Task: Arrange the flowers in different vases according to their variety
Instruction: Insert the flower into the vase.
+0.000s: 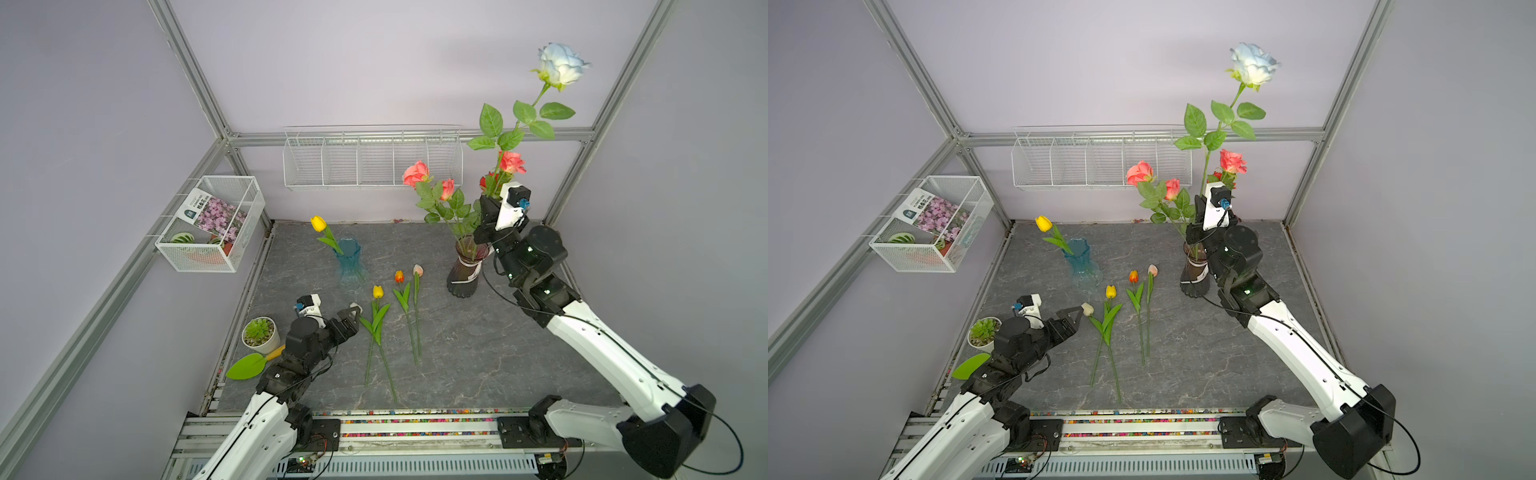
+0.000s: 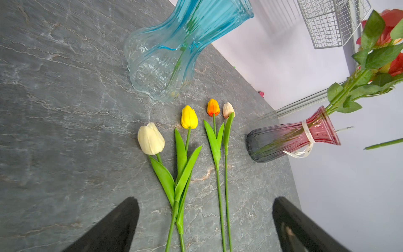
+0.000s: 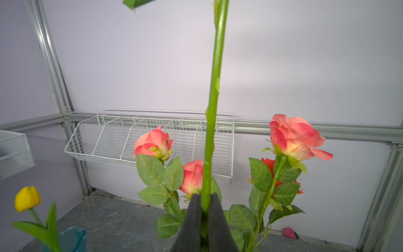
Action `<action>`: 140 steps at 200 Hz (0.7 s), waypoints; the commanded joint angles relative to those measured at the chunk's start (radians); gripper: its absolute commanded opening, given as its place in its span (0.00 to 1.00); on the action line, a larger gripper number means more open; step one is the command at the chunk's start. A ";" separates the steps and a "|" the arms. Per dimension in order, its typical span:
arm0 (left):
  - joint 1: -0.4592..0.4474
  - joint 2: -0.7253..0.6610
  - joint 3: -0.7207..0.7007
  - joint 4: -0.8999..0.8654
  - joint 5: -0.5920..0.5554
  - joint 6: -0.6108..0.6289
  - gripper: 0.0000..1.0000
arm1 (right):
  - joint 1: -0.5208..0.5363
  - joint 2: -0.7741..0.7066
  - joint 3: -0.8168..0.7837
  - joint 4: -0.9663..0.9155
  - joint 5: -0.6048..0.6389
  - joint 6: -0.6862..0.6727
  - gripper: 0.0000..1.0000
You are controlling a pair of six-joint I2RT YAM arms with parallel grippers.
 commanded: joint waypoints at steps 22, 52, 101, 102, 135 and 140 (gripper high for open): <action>-0.005 0.019 -0.005 0.026 0.007 0.021 1.00 | -0.055 0.094 0.008 0.152 0.031 -0.027 0.00; -0.004 0.026 -0.008 0.033 0.010 0.023 1.00 | -0.080 0.166 0.008 0.196 0.026 -0.039 0.00; -0.004 0.031 -0.011 0.038 0.010 0.023 1.00 | -0.096 0.222 -0.064 0.252 0.028 -0.010 0.00; -0.004 0.031 -0.011 0.038 0.009 0.023 1.00 | -0.096 0.222 -0.067 0.252 0.025 -0.010 0.00; -0.004 0.038 -0.010 0.024 0.003 0.029 1.00 | -0.096 0.197 -0.126 0.231 0.003 0.043 0.06; -0.004 0.040 -0.010 0.023 0.002 0.029 1.00 | -0.096 0.197 -0.135 0.229 0.000 0.048 0.10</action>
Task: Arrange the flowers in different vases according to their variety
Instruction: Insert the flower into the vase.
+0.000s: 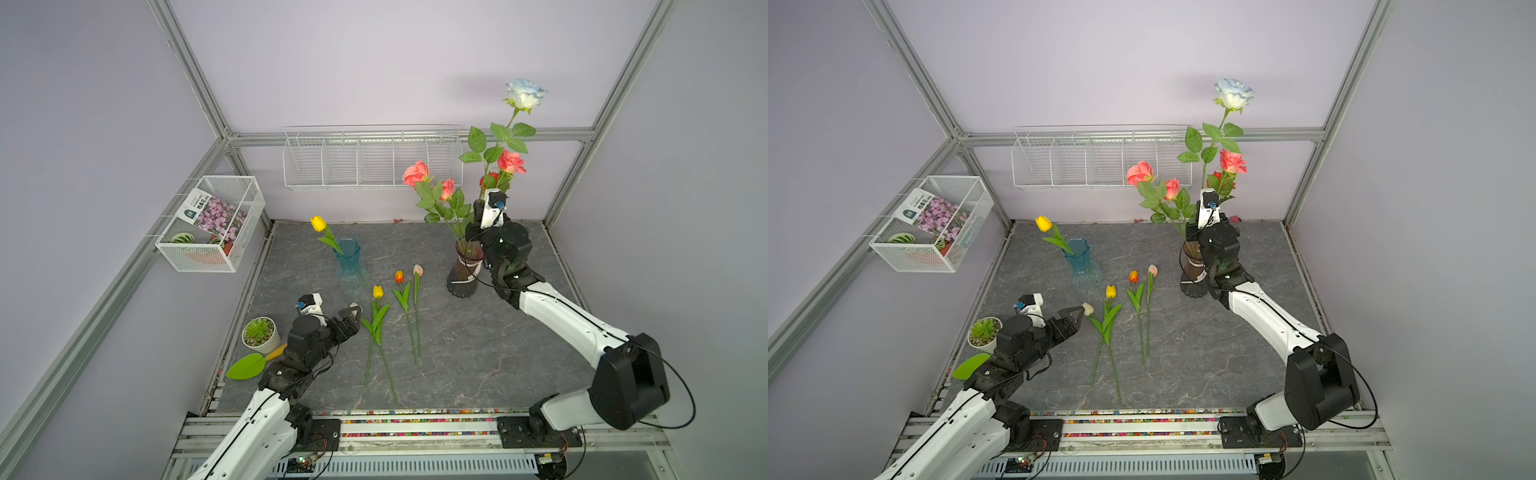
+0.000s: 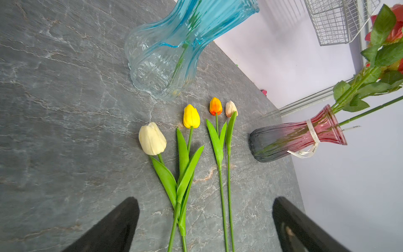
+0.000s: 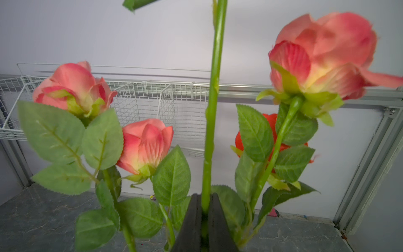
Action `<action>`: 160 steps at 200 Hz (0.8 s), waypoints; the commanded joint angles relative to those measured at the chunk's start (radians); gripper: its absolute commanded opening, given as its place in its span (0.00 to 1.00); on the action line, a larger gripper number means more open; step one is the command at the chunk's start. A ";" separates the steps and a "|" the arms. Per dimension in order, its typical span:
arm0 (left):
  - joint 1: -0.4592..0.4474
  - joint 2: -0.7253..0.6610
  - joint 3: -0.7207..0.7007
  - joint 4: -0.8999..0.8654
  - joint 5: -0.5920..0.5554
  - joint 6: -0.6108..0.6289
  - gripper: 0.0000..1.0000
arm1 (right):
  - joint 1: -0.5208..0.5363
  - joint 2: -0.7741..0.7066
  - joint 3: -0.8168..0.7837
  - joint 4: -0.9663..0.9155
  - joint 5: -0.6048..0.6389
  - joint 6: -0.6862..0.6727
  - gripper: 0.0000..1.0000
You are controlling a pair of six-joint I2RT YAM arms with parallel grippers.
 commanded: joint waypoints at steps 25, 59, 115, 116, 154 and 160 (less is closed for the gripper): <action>-0.004 0.019 -0.006 -0.010 0.010 0.026 1.00 | -0.005 -0.051 -0.077 0.003 -0.021 0.077 0.32; -0.004 0.025 -0.003 -0.031 0.016 0.027 1.00 | -0.004 -0.126 -0.063 -0.127 -0.055 0.126 0.48; -0.005 0.099 0.034 -0.103 0.071 0.043 0.97 | -0.002 -0.263 0.024 -0.576 -0.185 0.236 0.63; -0.006 0.099 0.035 -0.106 0.071 0.043 0.97 | -0.002 -0.264 0.023 -0.582 -0.187 0.237 0.63; -0.111 0.183 0.058 -0.149 0.001 0.034 0.89 | -0.001 -0.368 -0.045 -0.751 -0.237 0.275 0.68; -0.125 0.196 0.059 -0.148 -0.009 0.030 0.87 | -0.001 -0.386 -0.062 -0.768 -0.248 0.281 0.68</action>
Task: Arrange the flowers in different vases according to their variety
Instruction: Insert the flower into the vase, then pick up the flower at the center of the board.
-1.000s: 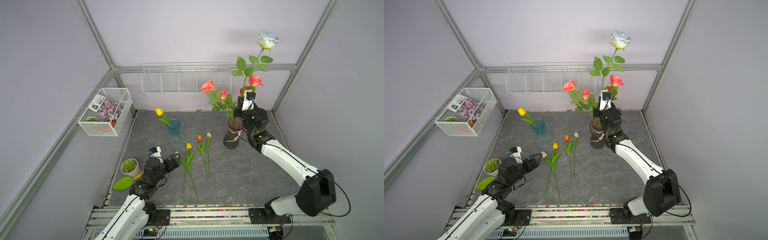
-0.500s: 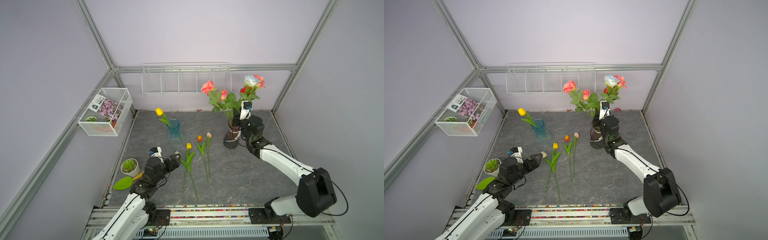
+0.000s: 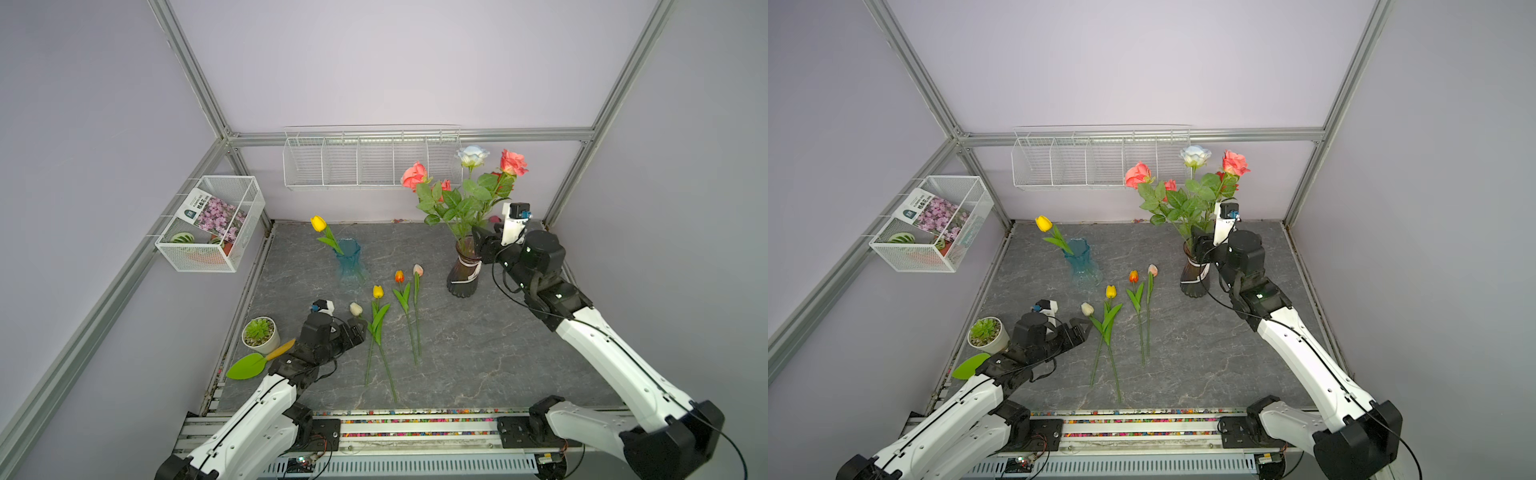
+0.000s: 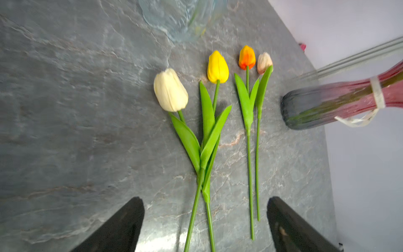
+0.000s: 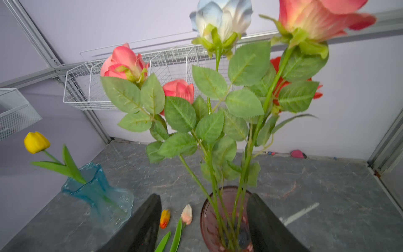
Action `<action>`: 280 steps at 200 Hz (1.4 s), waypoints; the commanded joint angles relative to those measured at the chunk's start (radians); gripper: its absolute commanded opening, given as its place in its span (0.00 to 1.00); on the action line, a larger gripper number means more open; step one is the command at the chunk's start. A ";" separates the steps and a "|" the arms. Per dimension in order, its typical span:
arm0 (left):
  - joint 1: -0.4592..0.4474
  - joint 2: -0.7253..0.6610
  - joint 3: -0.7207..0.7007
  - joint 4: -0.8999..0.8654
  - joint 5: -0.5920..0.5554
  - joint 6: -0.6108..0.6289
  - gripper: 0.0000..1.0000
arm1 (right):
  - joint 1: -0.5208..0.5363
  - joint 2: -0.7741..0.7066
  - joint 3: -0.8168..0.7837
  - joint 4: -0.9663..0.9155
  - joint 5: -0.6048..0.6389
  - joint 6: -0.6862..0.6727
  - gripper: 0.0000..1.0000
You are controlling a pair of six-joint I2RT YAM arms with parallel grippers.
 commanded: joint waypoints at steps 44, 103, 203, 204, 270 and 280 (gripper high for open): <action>-0.142 0.168 0.095 -0.067 -0.112 0.017 0.71 | 0.000 -0.143 -0.212 -0.192 -0.122 0.079 0.69; -0.241 0.434 0.223 -0.133 -0.209 0.071 0.53 | -0.001 -0.191 -0.294 -0.212 -0.136 0.069 0.69; -0.241 0.716 0.343 -0.156 -0.206 0.116 0.21 | 0.000 -0.257 -0.326 -0.248 -0.110 0.041 0.69; -0.242 0.718 0.344 -0.156 -0.205 0.118 0.20 | 0.000 -0.258 -0.326 -0.249 -0.109 0.041 0.69; -0.258 0.601 0.391 -0.245 -0.241 0.110 0.00 | -0.001 -0.281 -0.330 -0.257 -0.107 0.043 0.69; -0.257 0.552 0.407 -0.262 -0.250 0.113 0.00 | 0.001 -0.280 -0.331 -0.254 -0.109 0.045 0.69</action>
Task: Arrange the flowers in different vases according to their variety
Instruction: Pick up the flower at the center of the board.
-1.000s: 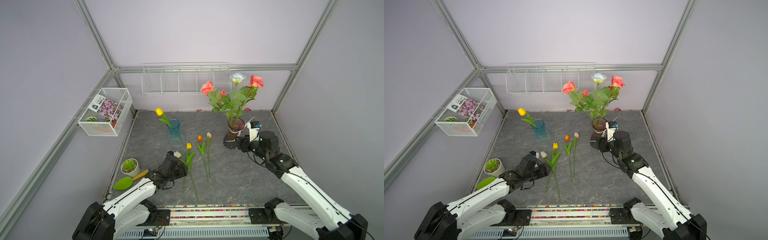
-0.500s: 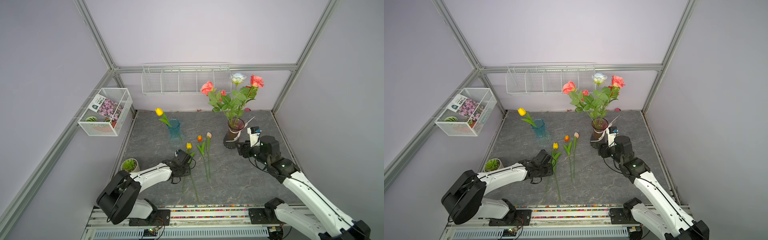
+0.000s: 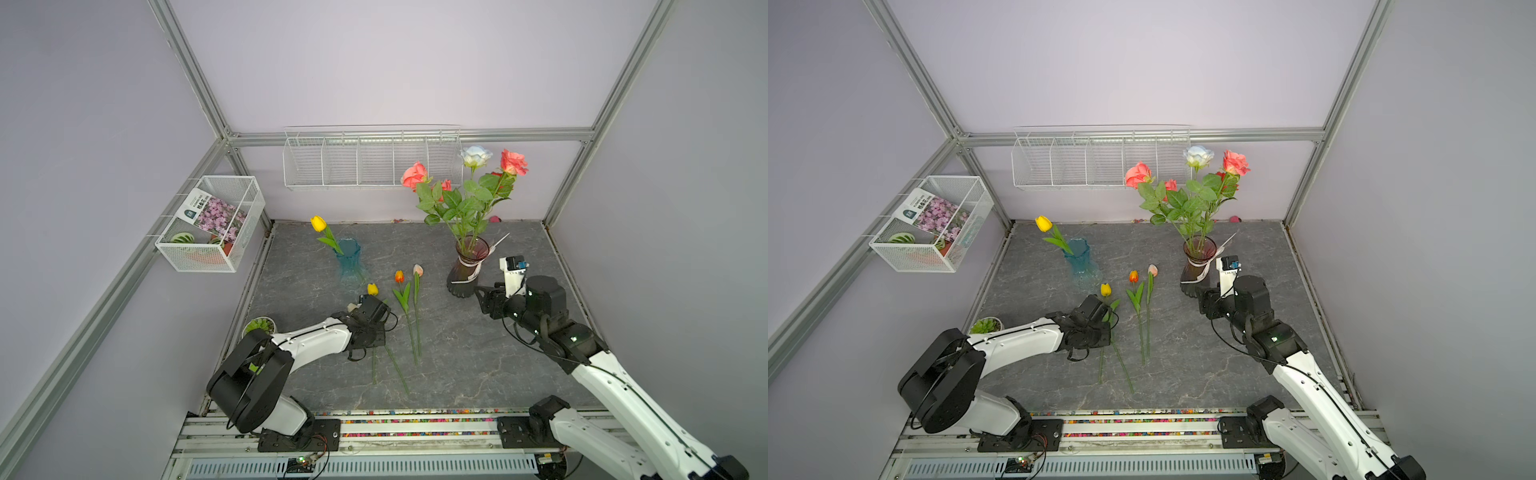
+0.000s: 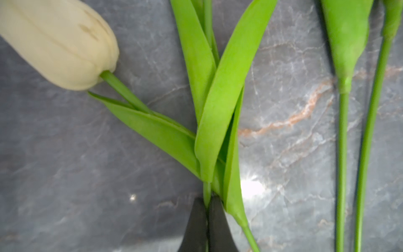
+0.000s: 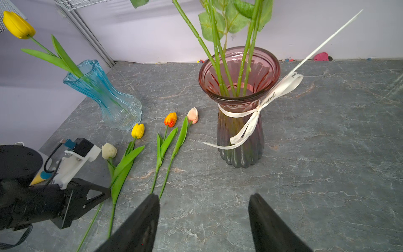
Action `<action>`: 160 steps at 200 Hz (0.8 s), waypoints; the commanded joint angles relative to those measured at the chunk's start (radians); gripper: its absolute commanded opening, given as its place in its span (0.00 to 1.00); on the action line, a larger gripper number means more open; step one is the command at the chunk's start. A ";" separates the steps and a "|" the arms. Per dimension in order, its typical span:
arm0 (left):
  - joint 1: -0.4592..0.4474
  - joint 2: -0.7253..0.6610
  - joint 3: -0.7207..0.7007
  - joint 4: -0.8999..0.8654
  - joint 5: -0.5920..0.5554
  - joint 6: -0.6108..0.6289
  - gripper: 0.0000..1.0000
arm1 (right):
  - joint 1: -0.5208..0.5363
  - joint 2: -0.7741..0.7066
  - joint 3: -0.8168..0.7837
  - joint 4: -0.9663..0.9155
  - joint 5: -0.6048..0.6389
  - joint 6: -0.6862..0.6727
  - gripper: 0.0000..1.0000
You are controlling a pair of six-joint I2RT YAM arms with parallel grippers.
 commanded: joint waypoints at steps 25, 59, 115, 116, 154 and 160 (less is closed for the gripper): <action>-0.009 -0.209 0.103 -0.103 -0.082 0.025 0.00 | 0.000 -0.014 -0.028 0.004 -0.003 0.006 0.69; -0.008 -0.286 0.216 -0.095 -0.204 0.096 0.00 | 0.000 -0.016 -0.044 0.008 -0.036 0.028 0.69; 0.013 -0.285 0.411 0.121 -0.443 0.359 0.00 | -0.001 -0.020 -0.080 0.020 -0.090 0.082 0.69; 0.015 -0.284 0.415 0.123 -0.445 0.364 0.00 | 0.000 -0.020 -0.081 0.019 -0.090 0.082 0.69; 0.157 -0.241 0.476 0.338 -0.446 0.464 0.00 | -0.001 -0.054 -0.108 0.003 -0.104 0.103 0.69; 0.173 -0.236 0.460 0.412 -0.438 0.493 0.00 | 0.000 -0.059 -0.111 -0.001 -0.108 0.106 0.69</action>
